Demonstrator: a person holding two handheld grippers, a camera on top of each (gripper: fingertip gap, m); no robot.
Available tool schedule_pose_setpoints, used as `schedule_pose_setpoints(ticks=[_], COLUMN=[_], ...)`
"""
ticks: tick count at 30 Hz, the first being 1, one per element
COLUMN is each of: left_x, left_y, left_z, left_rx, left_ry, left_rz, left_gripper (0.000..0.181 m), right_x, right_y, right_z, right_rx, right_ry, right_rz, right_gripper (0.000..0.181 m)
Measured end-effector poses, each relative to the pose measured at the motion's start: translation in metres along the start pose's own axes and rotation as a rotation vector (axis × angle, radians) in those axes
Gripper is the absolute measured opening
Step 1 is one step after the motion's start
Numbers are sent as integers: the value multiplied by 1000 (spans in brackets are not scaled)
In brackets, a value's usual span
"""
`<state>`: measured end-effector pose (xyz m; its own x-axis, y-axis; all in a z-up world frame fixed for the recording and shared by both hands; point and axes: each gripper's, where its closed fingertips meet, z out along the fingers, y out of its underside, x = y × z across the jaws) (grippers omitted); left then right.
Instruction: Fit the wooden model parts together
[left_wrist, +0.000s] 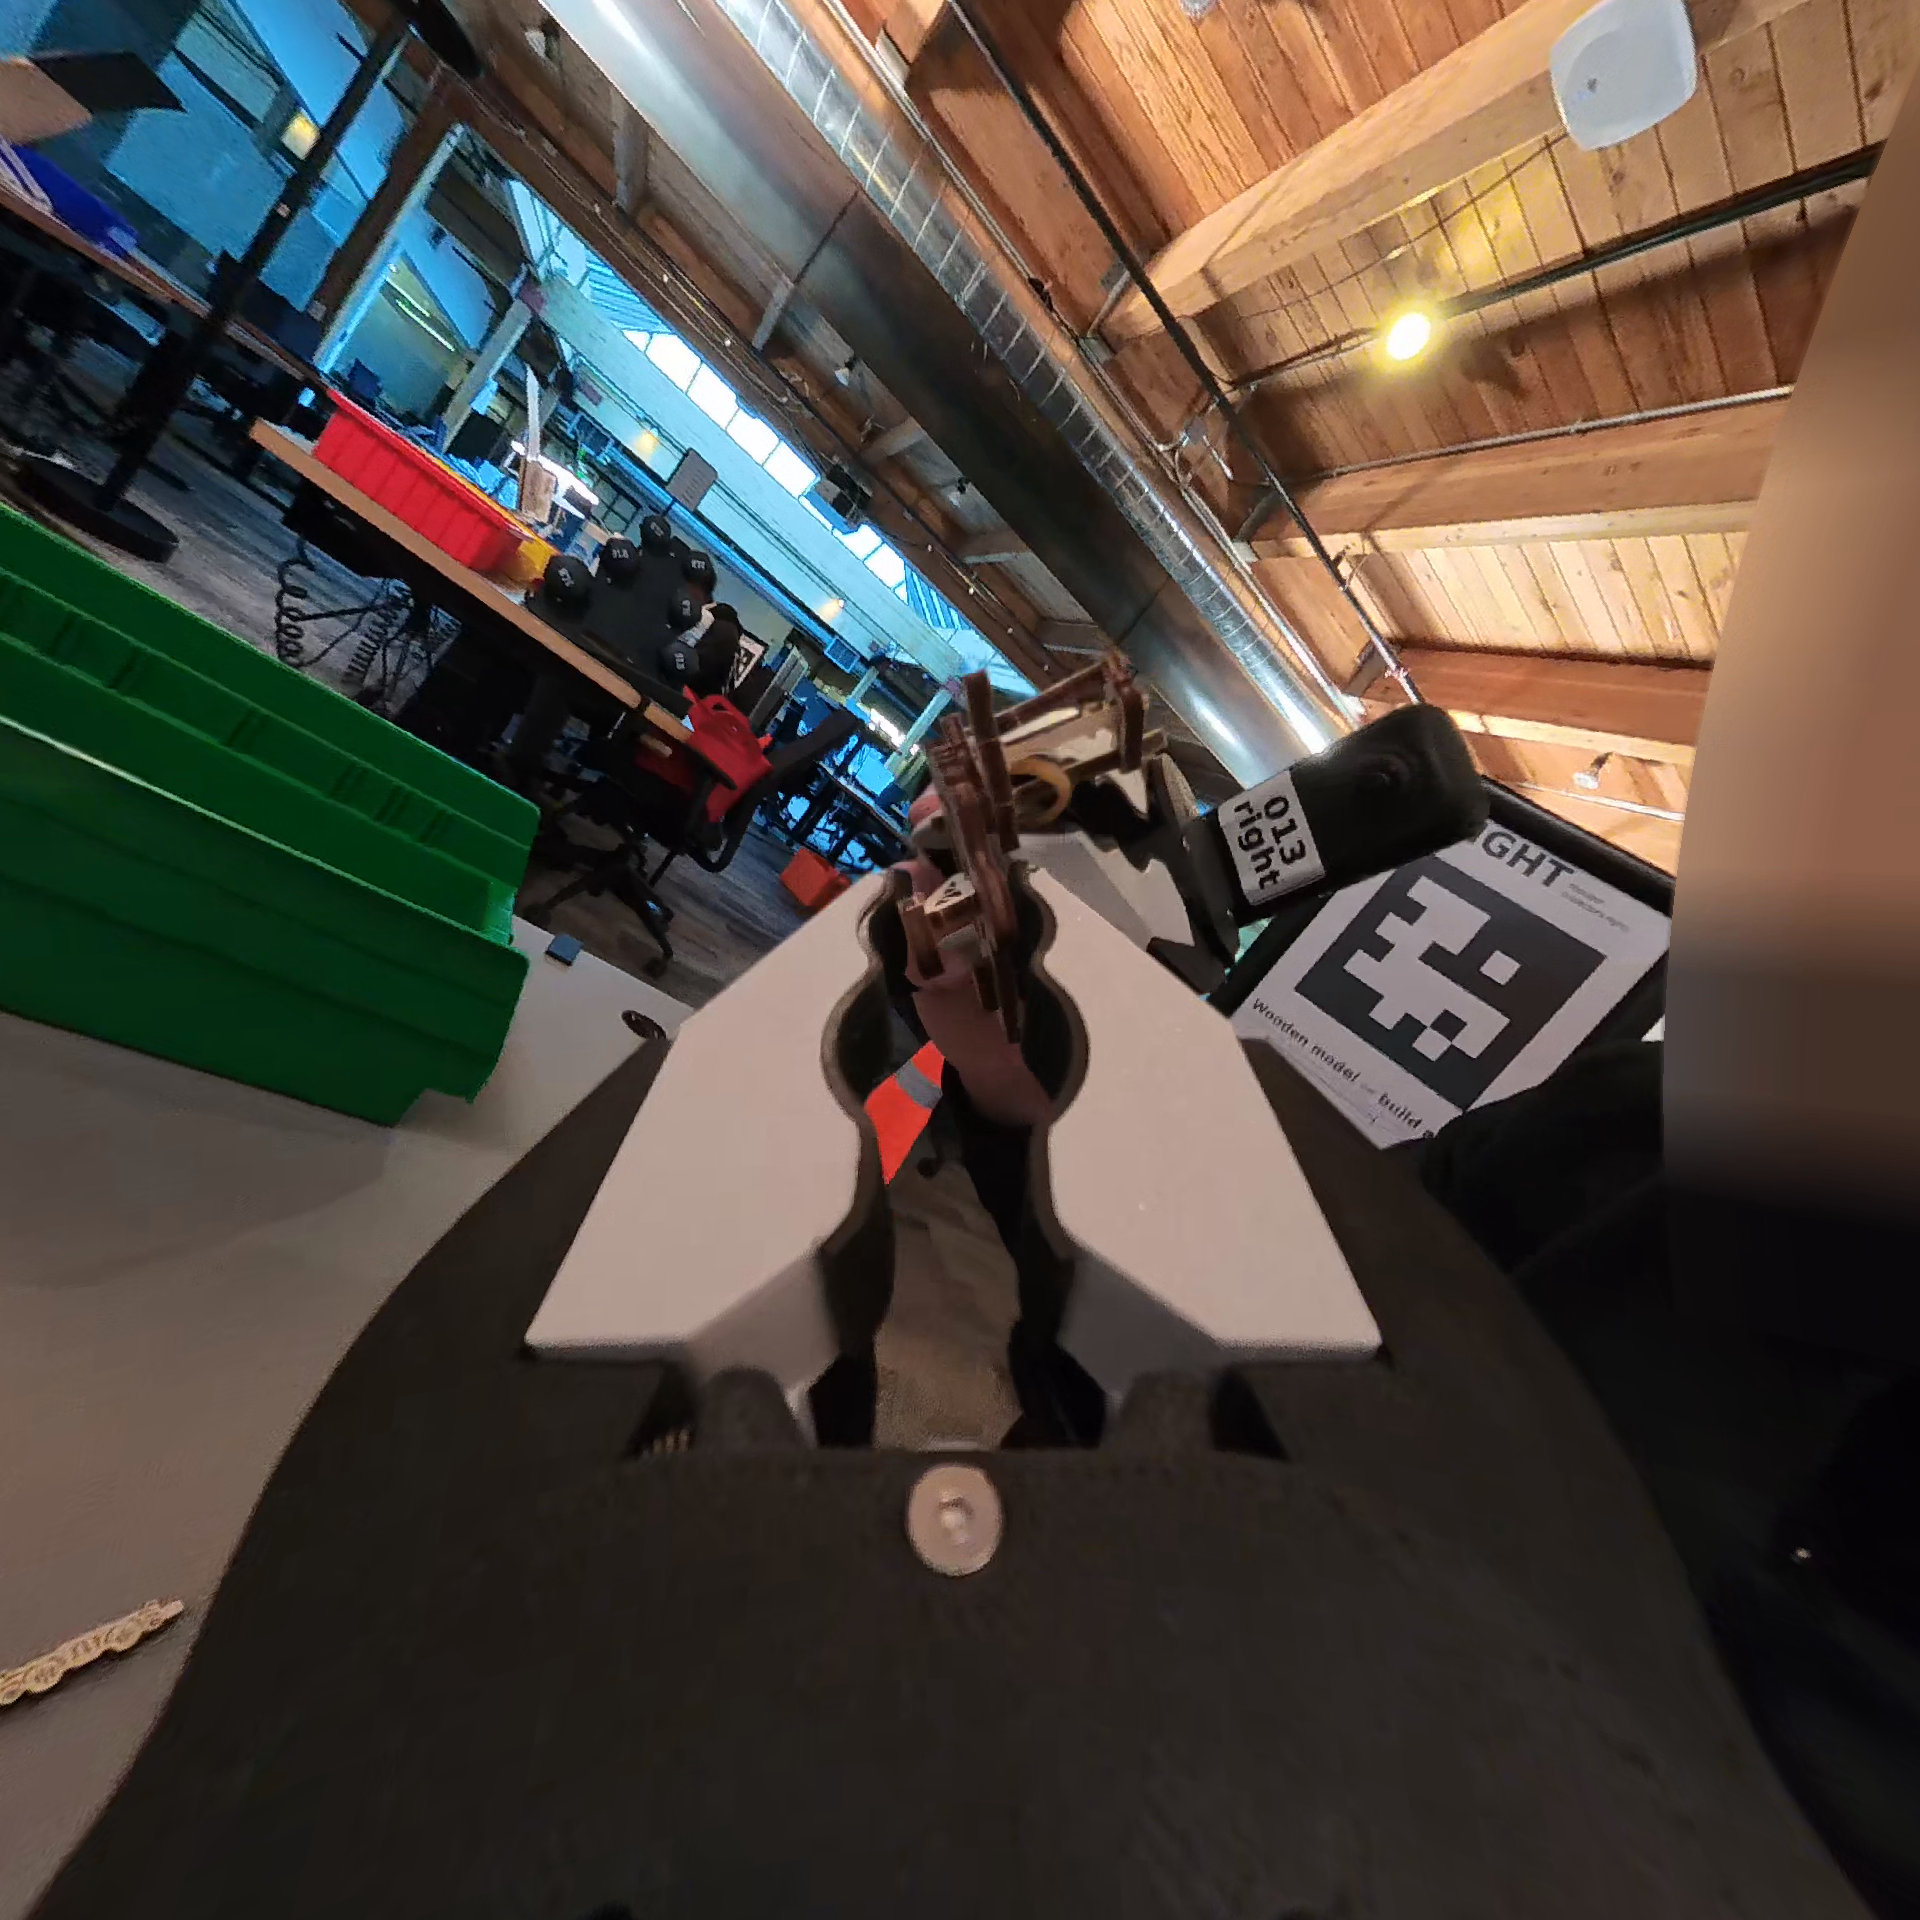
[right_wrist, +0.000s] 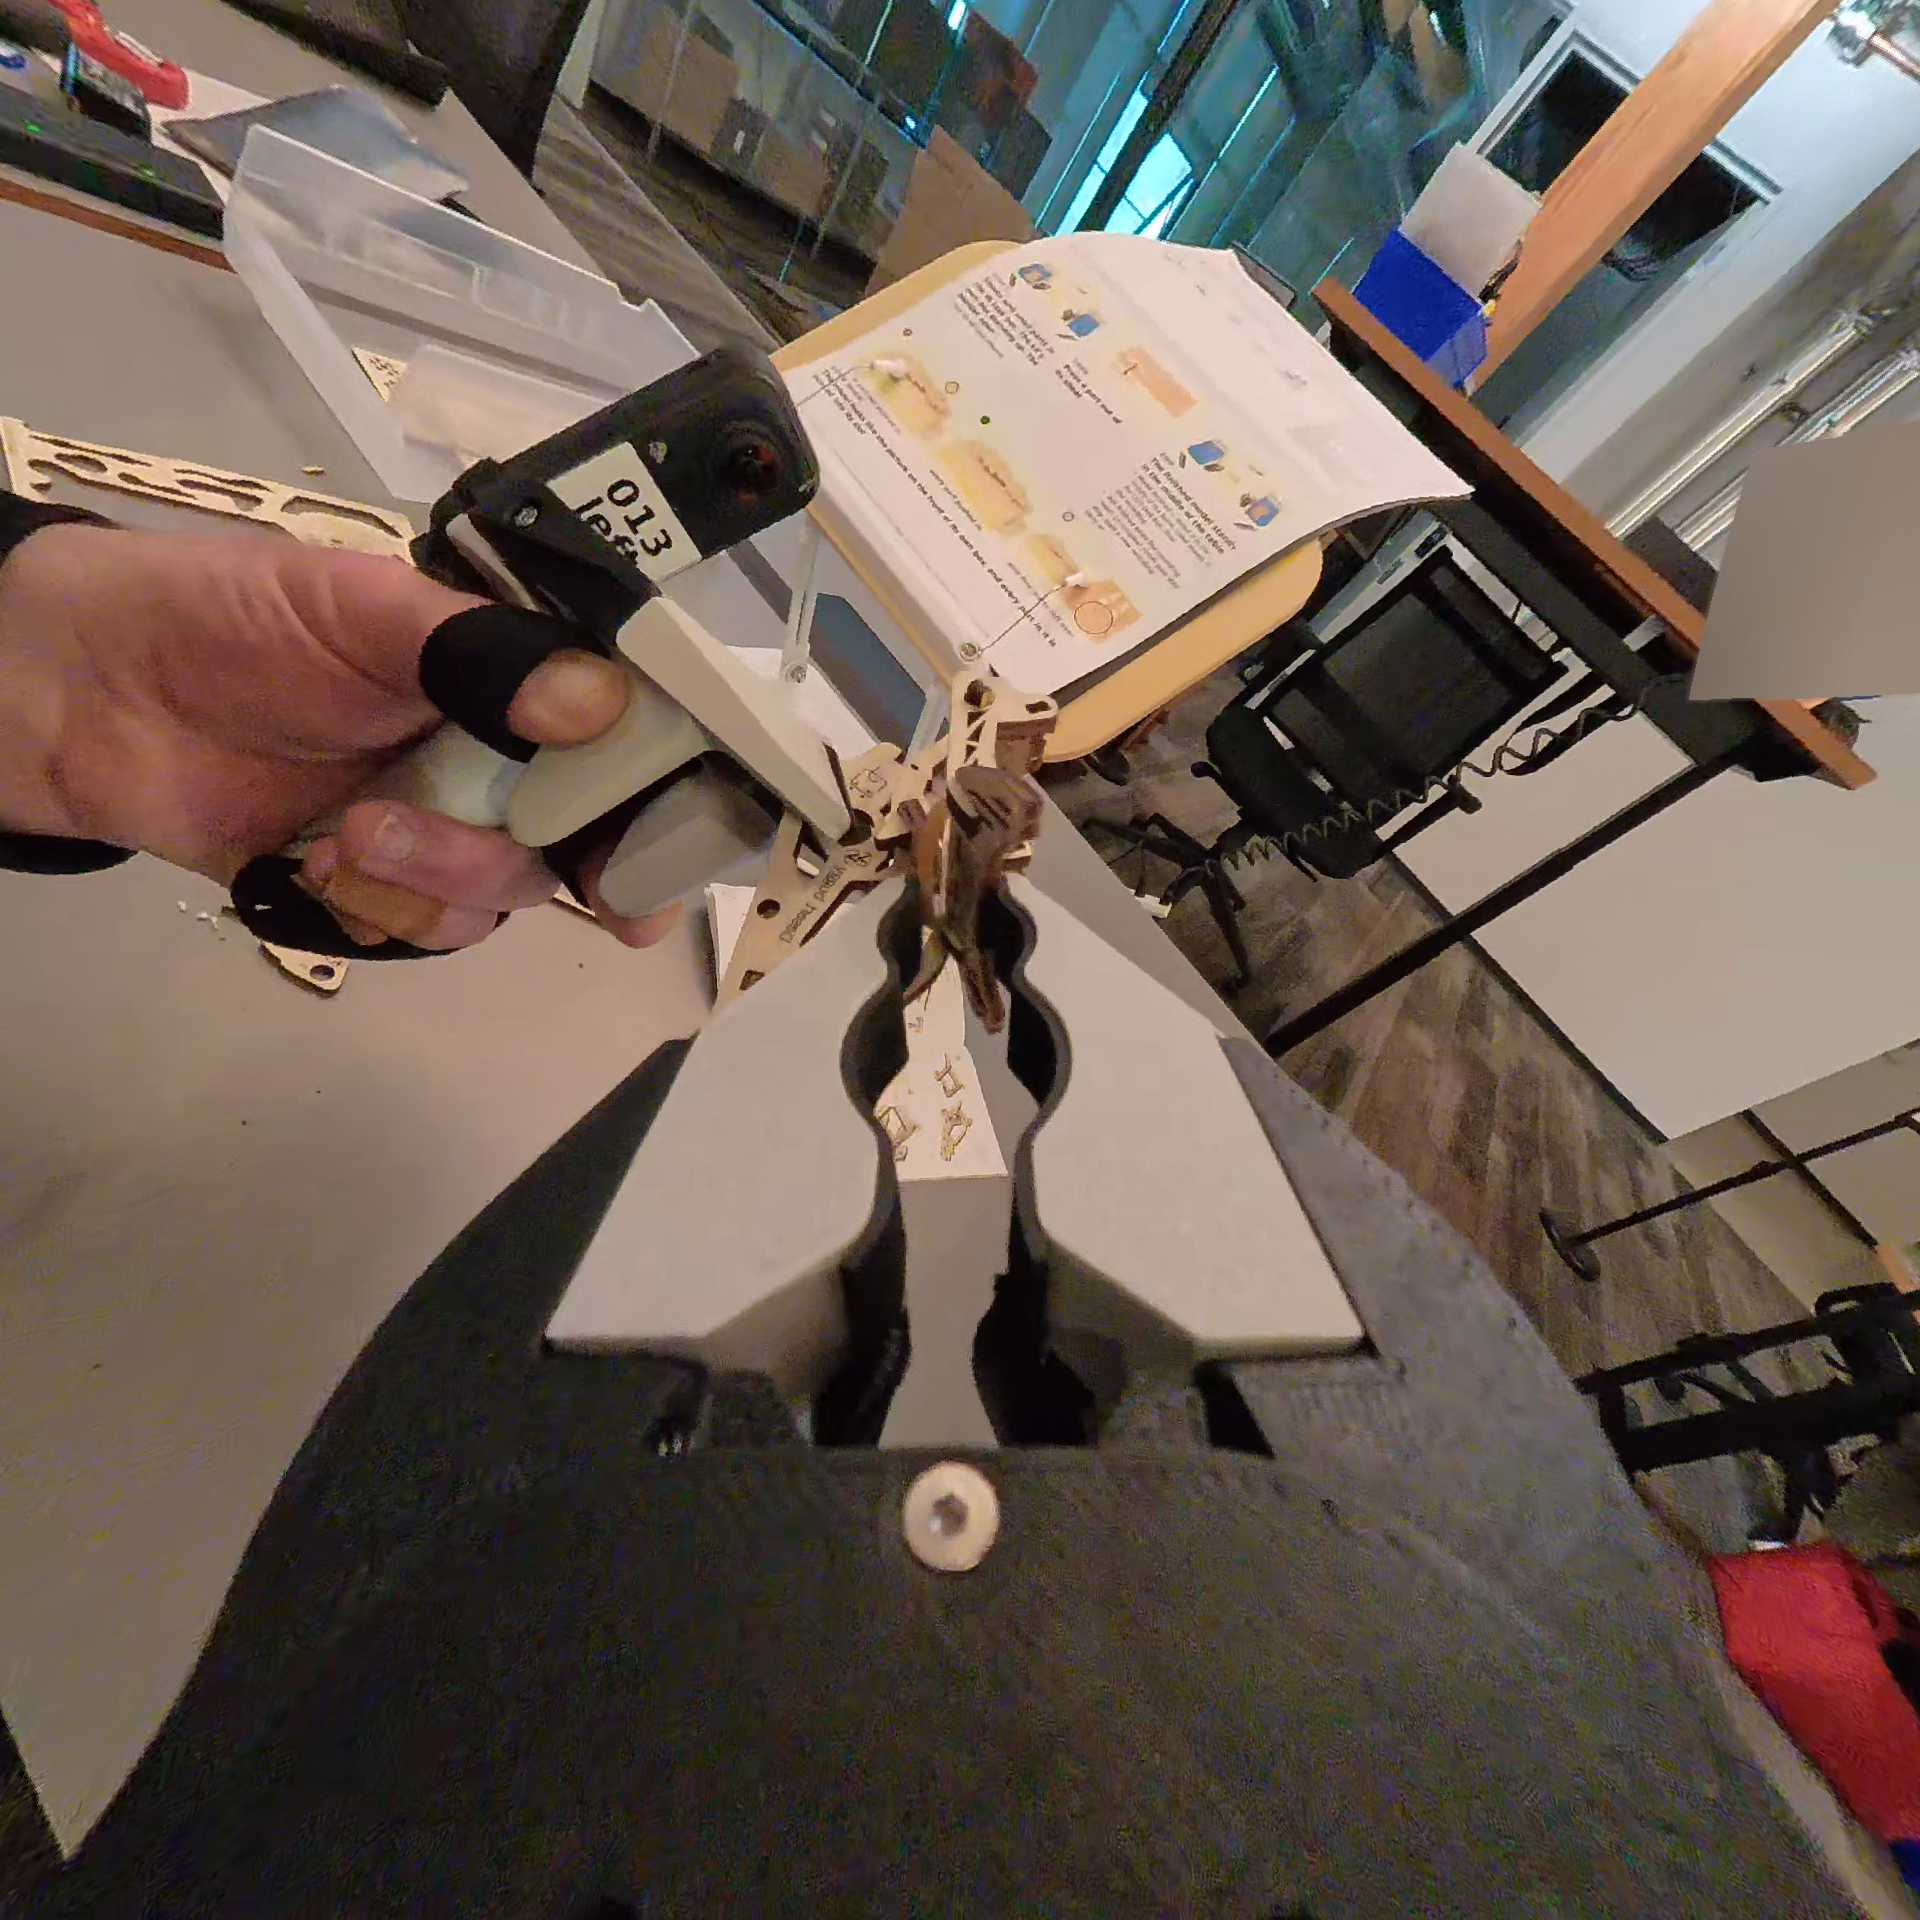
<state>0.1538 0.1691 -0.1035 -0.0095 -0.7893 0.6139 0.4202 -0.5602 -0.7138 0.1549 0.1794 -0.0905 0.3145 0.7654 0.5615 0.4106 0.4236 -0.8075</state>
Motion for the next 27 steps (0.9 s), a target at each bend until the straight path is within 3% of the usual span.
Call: schedule_pose_setpoints(ticks=[4, 14, 22, 27], left_x=[0, -1, 8, 2], left_y=[1, 2, 2, 4], left_z=[1, 1, 3, 5], left_rx=[10, 48, 76, 57], left_ry=[1, 25, 100, 48], left_rz=[12, -2, 4, 45], left_gripper=[17, 15, 17, 17], right_x=[0, -5, -3, -2], right_y=[3, -3, -14, -8], right_z=[1, 1, -6, -5], right_rx=[-11, -52, 190, 154], right_ry=[-10, 146, 8, 48], right_rz=[14, -203, 223, 130], right_gripper=[6, 5, 4, 4])
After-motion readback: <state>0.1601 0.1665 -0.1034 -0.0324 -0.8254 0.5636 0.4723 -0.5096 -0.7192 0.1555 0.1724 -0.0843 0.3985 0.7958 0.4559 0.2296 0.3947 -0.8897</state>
